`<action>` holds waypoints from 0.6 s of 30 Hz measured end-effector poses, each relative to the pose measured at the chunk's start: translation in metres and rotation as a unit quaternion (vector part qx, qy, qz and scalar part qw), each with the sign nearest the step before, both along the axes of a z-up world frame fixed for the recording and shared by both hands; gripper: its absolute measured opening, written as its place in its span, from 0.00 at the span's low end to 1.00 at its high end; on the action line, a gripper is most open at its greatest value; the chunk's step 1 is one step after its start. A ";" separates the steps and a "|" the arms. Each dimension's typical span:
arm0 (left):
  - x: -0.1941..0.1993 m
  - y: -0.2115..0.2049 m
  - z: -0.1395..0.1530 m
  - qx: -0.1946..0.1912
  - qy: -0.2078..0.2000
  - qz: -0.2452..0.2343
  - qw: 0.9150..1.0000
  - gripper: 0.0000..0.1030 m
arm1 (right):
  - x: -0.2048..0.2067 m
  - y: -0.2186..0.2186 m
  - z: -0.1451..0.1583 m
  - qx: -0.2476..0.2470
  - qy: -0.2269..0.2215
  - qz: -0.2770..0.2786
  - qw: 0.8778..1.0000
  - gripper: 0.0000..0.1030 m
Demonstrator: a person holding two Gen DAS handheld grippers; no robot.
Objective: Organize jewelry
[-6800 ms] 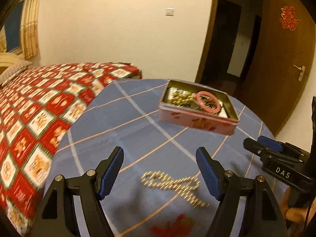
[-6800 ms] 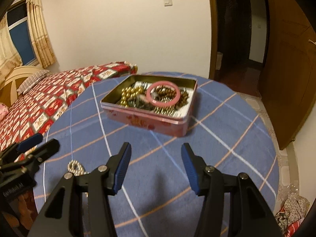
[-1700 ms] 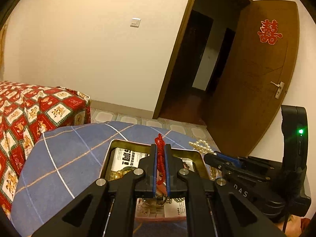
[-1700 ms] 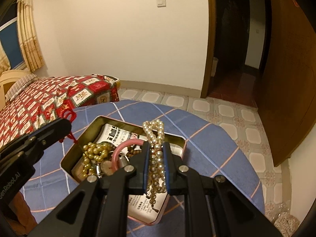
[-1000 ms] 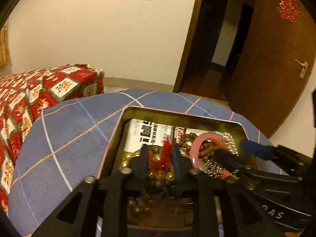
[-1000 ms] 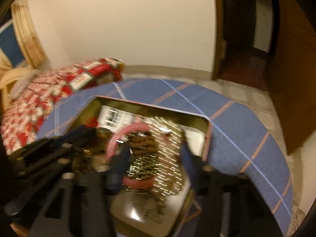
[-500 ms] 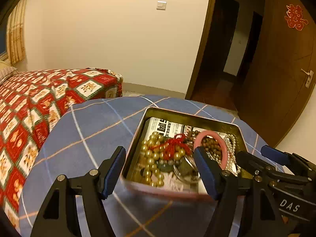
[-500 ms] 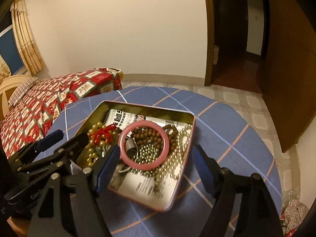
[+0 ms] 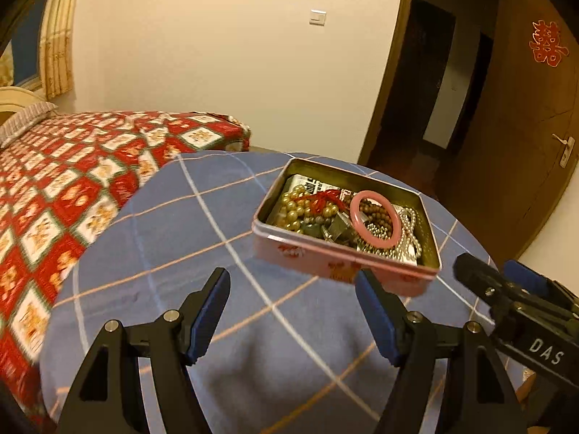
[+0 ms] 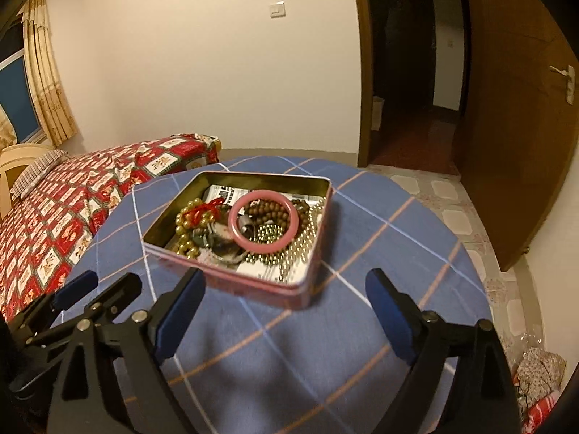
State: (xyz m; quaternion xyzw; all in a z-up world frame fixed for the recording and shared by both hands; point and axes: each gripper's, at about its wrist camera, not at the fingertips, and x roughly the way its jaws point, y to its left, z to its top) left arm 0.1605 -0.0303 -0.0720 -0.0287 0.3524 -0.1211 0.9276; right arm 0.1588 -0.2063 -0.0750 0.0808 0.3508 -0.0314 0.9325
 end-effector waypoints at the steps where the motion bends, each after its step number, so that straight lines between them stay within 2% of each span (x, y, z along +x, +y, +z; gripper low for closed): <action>1: -0.005 0.001 0.002 0.002 -0.005 0.004 1.000 0.70 | -0.006 0.002 0.002 0.000 -0.005 -0.002 1.000 0.92; 8: -0.046 0.011 0.021 0.007 -0.040 0.019 0.999 0.70 | -0.047 0.010 0.022 -0.022 -0.049 -0.013 0.998 0.99; 18: -0.087 0.020 0.059 0.014 -0.110 0.032 0.993 0.71 | -0.089 0.021 0.055 -0.037 -0.112 -0.022 0.993 1.00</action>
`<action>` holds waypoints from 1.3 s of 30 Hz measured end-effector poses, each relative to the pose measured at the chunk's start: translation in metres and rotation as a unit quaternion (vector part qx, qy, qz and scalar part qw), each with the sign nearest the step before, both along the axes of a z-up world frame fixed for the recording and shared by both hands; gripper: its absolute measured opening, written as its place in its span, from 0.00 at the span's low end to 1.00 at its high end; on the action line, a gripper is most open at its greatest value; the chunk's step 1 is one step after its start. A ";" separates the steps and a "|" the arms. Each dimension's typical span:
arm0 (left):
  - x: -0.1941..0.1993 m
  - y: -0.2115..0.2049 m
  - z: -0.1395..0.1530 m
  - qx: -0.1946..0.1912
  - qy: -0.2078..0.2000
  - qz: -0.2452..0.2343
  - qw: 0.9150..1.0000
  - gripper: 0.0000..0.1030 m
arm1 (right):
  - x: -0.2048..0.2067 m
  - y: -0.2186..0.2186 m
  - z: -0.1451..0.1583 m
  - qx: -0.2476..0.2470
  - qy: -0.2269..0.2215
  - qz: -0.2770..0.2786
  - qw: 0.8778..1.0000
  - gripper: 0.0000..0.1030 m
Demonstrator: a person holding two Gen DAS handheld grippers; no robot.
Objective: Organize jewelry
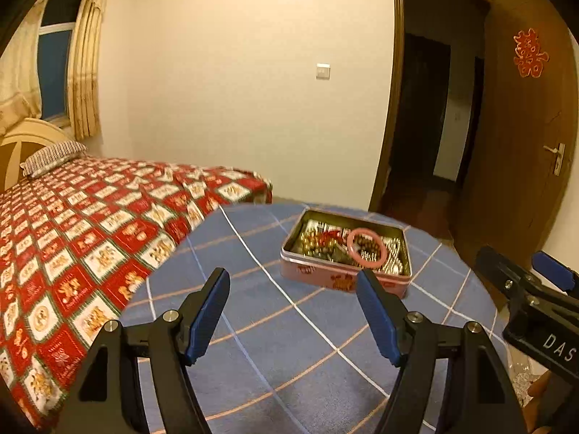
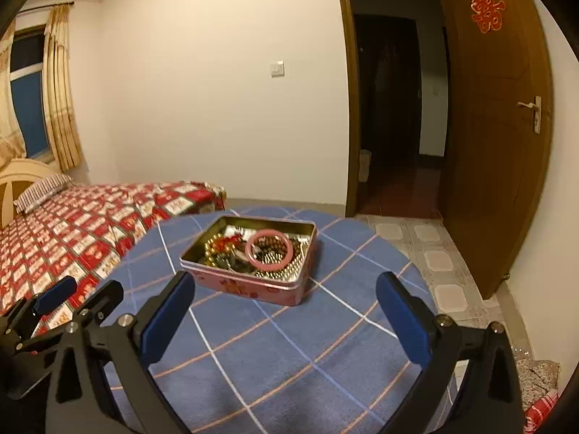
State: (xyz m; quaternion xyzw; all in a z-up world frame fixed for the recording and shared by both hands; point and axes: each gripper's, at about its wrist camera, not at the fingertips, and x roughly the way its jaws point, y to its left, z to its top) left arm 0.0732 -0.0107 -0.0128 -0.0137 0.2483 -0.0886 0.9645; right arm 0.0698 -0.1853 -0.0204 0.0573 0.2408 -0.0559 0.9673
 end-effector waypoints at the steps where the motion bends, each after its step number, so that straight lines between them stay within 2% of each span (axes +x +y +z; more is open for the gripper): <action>1: -0.002 0.001 0.002 -0.001 -0.004 0.002 1.000 0.73 | -0.003 0.001 0.005 -0.002 -0.008 -0.002 1.000 1.00; 6: -0.013 0.005 0.016 0.005 -0.028 0.015 0.999 0.76 | -0.014 0.004 0.020 -0.003 -0.033 -0.004 0.999 1.00; 11: -0.017 0.006 0.021 0.009 -0.041 0.015 0.999 0.77 | -0.017 0.005 0.023 0.003 -0.040 -0.004 0.999 1.00; 39: -0.023 0.003 0.028 0.008 -0.054 0.013 0.998 0.78 | -0.021 0.006 0.027 0.003 -0.048 -0.003 0.999 1.00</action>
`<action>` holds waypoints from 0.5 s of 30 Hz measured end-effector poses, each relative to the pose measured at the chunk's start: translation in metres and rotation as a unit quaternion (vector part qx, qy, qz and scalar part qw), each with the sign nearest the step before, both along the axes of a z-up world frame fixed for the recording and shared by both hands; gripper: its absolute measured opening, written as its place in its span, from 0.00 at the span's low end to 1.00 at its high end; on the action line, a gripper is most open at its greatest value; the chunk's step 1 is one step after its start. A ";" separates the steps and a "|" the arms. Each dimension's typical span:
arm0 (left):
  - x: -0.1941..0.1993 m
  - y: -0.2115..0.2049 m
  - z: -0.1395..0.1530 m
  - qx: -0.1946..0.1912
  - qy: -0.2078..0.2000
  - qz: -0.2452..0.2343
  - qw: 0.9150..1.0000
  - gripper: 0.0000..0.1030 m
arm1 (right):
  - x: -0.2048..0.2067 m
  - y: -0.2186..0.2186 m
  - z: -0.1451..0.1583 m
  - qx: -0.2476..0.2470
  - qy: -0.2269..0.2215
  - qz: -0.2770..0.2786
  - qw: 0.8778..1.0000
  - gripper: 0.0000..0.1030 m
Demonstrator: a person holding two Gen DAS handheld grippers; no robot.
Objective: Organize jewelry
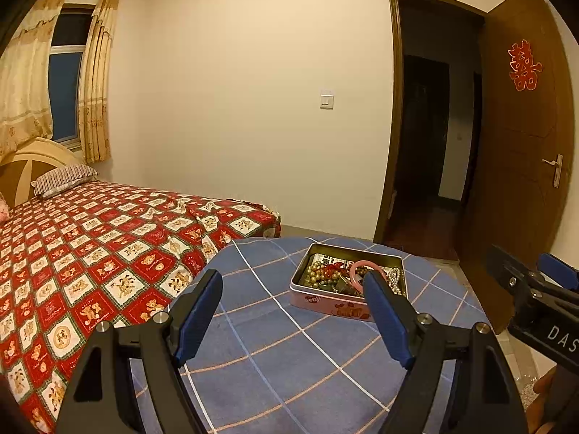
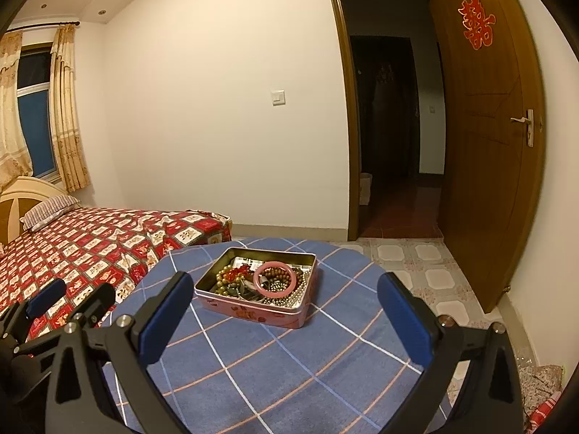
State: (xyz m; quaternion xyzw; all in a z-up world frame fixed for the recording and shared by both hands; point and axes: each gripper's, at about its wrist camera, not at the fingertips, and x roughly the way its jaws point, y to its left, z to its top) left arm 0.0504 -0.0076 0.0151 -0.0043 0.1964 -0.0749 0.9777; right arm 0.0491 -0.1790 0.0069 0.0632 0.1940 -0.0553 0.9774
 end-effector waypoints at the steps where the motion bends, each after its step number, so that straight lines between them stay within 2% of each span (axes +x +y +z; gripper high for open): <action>1: -0.001 0.000 0.000 0.001 -0.002 0.000 1.000 0.78 | 0.000 0.000 0.000 0.001 0.000 0.000 1.000 1.00; 15: -0.004 -0.005 0.005 0.023 -0.019 0.013 0.999 0.85 | 0.000 -0.003 0.002 0.002 0.000 -0.001 1.000 1.00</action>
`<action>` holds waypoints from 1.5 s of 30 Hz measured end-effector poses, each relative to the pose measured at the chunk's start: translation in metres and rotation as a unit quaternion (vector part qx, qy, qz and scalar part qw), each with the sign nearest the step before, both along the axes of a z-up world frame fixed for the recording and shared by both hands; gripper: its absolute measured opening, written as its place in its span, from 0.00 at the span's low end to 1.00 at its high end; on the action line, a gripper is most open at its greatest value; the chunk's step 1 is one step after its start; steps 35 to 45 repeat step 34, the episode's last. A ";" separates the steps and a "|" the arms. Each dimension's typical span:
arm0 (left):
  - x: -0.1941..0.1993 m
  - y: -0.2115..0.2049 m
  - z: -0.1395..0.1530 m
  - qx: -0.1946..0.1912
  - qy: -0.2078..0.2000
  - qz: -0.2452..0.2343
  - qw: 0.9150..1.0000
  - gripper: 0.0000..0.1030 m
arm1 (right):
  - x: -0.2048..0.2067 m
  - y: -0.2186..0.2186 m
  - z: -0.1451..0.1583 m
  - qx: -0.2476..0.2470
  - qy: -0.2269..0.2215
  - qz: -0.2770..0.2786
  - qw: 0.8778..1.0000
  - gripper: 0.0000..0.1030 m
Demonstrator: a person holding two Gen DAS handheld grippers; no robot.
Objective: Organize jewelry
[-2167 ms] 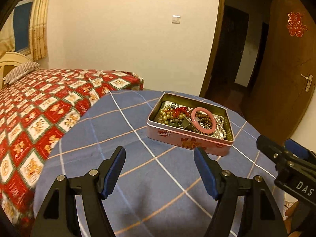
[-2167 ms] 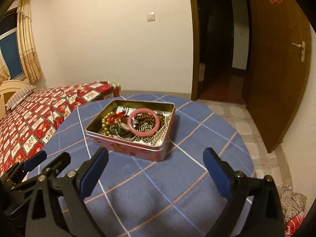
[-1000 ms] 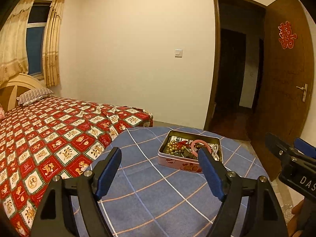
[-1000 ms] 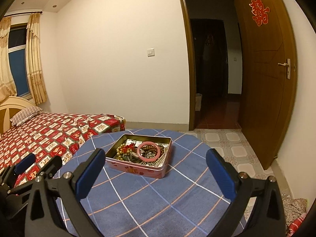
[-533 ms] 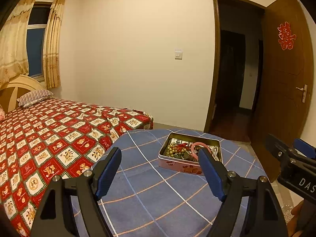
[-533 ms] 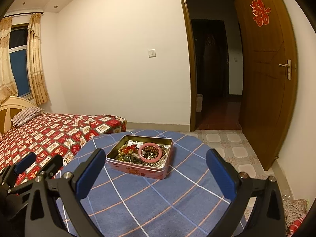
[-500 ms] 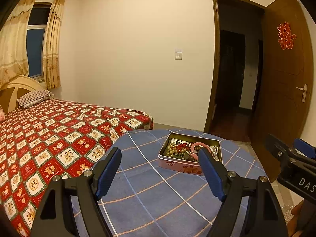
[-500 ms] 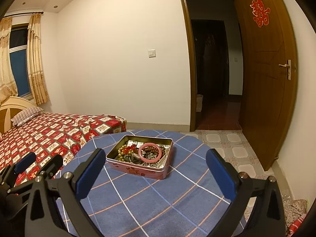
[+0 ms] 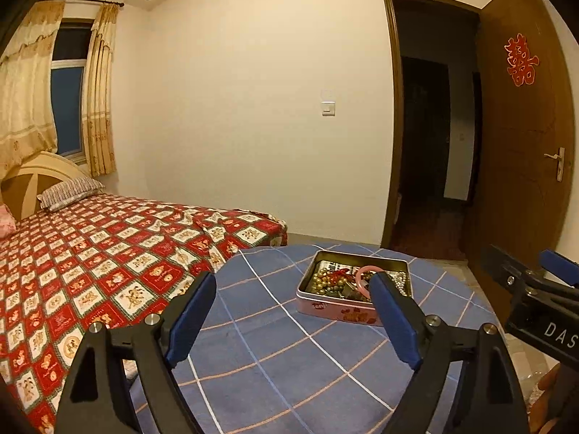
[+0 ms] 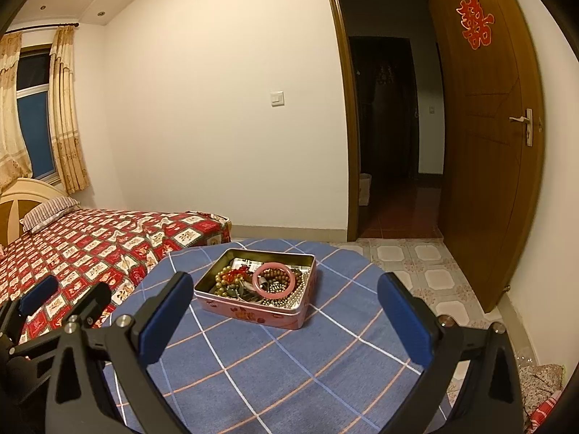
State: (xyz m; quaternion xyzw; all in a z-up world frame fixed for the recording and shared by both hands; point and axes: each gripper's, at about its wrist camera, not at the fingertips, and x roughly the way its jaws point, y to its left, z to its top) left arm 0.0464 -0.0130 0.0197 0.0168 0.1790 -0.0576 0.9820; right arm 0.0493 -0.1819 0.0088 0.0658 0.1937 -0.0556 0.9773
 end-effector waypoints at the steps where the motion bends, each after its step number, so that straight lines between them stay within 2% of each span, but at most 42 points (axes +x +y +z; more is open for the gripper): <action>1: 0.000 0.000 0.000 0.002 -0.001 0.001 1.000 0.85 | 0.000 0.000 0.000 0.000 0.000 0.000 1.000 1.00; 10: 0.000 0.000 0.001 0.001 0.000 -0.007 1.000 0.85 | 0.000 -0.001 0.002 0.000 -0.001 -0.001 1.000 1.00; 18: -0.001 -0.002 0.002 0.009 -0.006 0.004 1.000 0.85 | 0.001 -0.002 0.002 -0.002 -0.002 -0.002 1.000 1.00; 27: 0.006 0.002 -0.001 -0.027 0.002 -0.017 0.999 0.85 | 0.005 -0.003 -0.001 0.000 0.009 -0.003 1.000 1.00; 34: 0.017 -0.007 -0.014 -0.002 0.027 -0.016 0.999 0.85 | 0.014 -0.005 -0.010 0.002 0.026 -0.006 1.000 1.00; 45: 0.017 -0.007 -0.014 -0.002 0.027 -0.016 0.999 0.85 | 0.014 -0.005 -0.010 0.002 0.026 -0.006 1.000 1.00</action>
